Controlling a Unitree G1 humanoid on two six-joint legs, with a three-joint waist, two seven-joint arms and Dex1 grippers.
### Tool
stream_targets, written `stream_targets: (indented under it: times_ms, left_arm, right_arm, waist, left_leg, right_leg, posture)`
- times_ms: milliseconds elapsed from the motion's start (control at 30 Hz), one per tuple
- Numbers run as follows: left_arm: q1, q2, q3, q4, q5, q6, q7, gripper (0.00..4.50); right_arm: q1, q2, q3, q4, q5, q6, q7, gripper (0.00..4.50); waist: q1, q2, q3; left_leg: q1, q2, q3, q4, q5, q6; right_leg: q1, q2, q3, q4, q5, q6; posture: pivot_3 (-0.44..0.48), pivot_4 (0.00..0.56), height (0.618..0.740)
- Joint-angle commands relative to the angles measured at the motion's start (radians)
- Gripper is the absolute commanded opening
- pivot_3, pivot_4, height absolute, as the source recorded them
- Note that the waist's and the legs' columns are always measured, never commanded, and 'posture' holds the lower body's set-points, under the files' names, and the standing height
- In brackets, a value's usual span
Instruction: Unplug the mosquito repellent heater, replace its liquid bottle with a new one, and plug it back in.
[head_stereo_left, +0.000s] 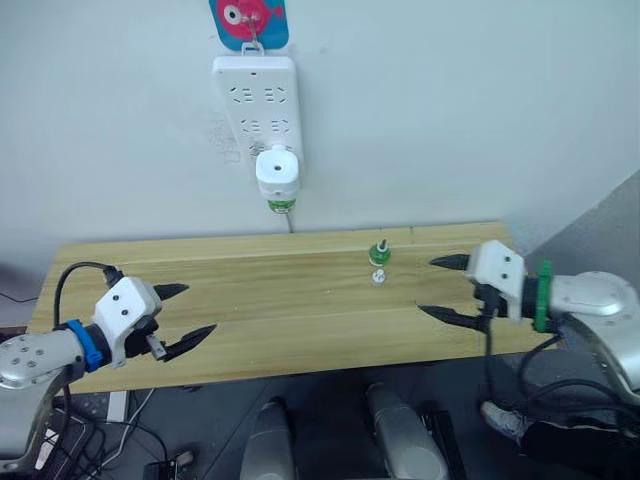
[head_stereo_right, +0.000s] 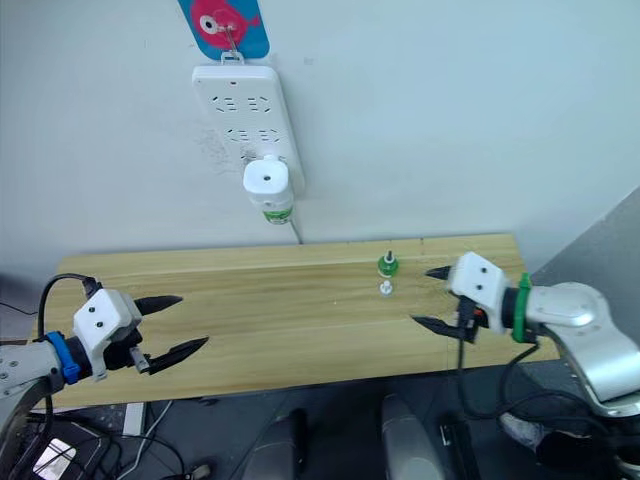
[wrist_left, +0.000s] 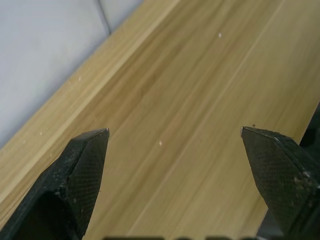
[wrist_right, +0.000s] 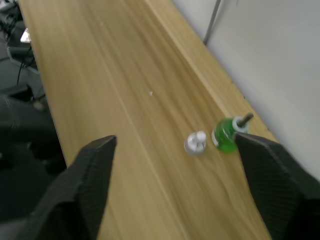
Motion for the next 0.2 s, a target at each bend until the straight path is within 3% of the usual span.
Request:
stream_targets:
  times_ms: [33, 200]
  left_arm:
    - [0.028, 0.002, 0.025, 0.027, 0.057, -0.030, 0.031, 4.50]
    - [0.037, -0.017, 0.025, 0.018, 0.065, 0.002, 0.060, 4.50]
  right_arm:
    - [0.002, -0.035, -0.076, 0.072, 0.027, -0.092, 0.083, 4.11]
    - [-0.040, -0.032, -0.068, 0.174, 0.011, -0.140, 0.109, 4.11]
  waist:
    - [-0.004, 0.000, -0.009]
    - [-0.007, -0.003, -0.025]
  left_leg:
    - [0.000, 0.000, 0.000, 0.000, 0.000, 0.000]
    - [0.001, 0.000, 0.000, 0.002, 0.000, 0.000]
  right_leg:
    - [0.000, 0.000, 0.000, 0.000, 0.000, 0.000]
    - [0.002, 0.000, 0.000, 0.000, 0.001, 0.000]
  posture:
    - [-0.089, 0.152, 0.740]
    - [-0.066, 0.141, 0.740]
